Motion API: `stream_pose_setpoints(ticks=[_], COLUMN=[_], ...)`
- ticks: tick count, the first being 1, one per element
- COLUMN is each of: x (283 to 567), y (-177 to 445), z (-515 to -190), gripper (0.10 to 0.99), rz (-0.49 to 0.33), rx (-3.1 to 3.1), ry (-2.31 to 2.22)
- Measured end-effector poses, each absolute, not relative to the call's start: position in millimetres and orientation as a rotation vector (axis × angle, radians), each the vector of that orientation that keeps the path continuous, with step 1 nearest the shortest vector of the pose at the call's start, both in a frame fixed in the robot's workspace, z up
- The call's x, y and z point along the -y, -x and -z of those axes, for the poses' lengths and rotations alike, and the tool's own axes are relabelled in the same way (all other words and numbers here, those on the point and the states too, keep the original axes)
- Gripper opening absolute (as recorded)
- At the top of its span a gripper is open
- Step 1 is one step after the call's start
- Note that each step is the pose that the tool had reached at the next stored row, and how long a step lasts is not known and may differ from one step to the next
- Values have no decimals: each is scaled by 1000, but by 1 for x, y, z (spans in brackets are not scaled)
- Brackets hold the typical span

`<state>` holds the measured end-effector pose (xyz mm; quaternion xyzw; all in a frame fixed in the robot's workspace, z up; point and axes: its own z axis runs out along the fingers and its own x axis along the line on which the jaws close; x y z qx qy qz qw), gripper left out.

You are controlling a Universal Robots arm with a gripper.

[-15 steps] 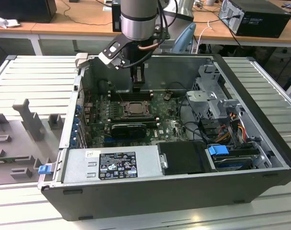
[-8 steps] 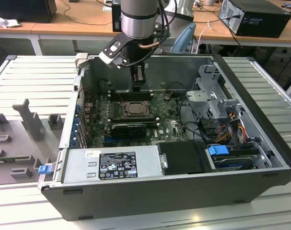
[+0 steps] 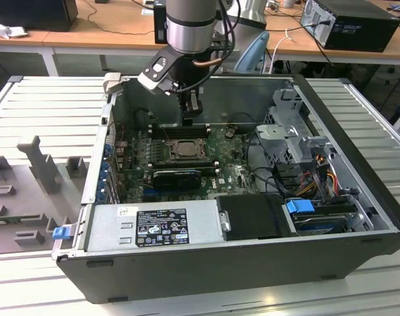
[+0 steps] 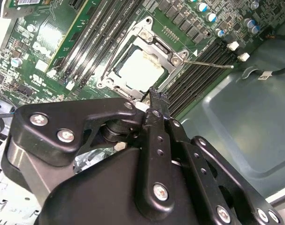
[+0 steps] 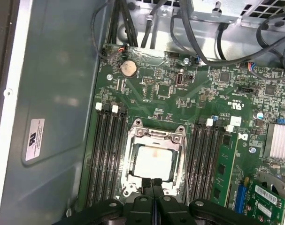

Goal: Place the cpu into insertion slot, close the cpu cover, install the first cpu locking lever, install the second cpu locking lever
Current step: 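Install the first cpu locking lever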

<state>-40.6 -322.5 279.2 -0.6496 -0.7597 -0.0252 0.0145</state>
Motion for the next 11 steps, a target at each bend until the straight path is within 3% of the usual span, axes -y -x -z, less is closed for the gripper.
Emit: stream_pose_setpoints(ticks=[11], x=[323], y=[41], z=[-279], gripper=[106], rz=[76], rx=[2401], ry=[1979])
